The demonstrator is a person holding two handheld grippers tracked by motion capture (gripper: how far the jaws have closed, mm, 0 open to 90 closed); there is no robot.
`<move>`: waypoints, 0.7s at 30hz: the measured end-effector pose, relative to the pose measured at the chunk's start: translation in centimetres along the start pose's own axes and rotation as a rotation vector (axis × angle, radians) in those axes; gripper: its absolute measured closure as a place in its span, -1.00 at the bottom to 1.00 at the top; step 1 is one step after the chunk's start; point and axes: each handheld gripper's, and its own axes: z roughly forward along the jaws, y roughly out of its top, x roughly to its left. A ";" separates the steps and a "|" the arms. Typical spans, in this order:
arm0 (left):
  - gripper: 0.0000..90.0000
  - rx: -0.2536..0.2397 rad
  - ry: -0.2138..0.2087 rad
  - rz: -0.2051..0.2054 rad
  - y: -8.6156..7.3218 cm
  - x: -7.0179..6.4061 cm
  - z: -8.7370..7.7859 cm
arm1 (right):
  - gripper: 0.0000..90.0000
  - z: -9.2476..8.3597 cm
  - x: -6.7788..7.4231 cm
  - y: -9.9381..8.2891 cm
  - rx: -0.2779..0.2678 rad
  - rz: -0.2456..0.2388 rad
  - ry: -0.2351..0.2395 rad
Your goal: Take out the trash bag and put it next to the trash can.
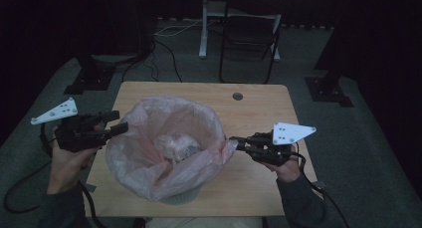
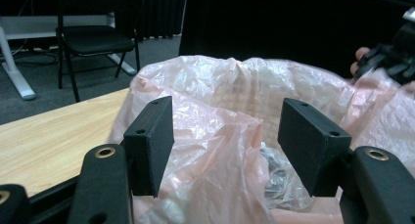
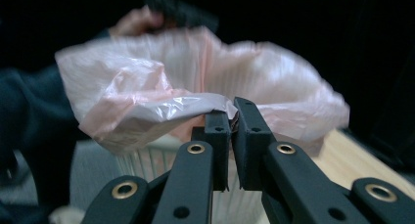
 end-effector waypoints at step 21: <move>-0.16 0.025 -0.015 0.004 0.0 0.0 -0.5 | -0.19 2.5 0.0 0.7 0.134 -0.008 -0.019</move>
